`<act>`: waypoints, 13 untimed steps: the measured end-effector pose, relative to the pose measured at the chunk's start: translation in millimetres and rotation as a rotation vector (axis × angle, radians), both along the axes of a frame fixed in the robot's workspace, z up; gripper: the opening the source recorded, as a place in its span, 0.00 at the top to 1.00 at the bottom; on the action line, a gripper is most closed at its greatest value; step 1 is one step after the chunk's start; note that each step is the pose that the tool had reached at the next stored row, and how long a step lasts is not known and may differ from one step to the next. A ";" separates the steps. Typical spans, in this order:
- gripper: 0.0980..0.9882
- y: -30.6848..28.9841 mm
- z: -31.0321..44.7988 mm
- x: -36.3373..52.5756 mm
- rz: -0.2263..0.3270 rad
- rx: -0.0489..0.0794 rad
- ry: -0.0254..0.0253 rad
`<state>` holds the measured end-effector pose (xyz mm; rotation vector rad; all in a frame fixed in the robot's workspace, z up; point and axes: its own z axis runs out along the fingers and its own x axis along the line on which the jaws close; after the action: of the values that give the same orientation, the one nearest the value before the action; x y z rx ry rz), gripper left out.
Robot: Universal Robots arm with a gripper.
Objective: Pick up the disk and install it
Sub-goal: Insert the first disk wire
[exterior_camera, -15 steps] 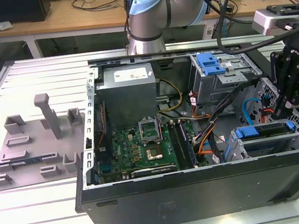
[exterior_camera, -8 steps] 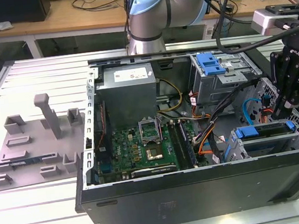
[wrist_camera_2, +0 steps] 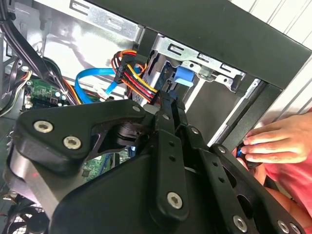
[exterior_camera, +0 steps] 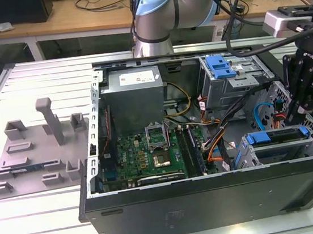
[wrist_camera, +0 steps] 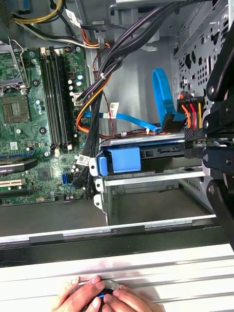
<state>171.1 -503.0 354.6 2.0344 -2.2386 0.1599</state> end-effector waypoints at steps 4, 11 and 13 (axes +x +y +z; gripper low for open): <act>0.92 -0.2 -1.4 0.0 0.000 0.000 0.0000; 0.92 -0.7 -4.4 0.0 0.000 0.000 0.0000; 0.92 -0.8 -5.2 0.0 0.000 0.000 0.0000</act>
<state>171.1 -503.8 349.4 2.0343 -2.2386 0.1600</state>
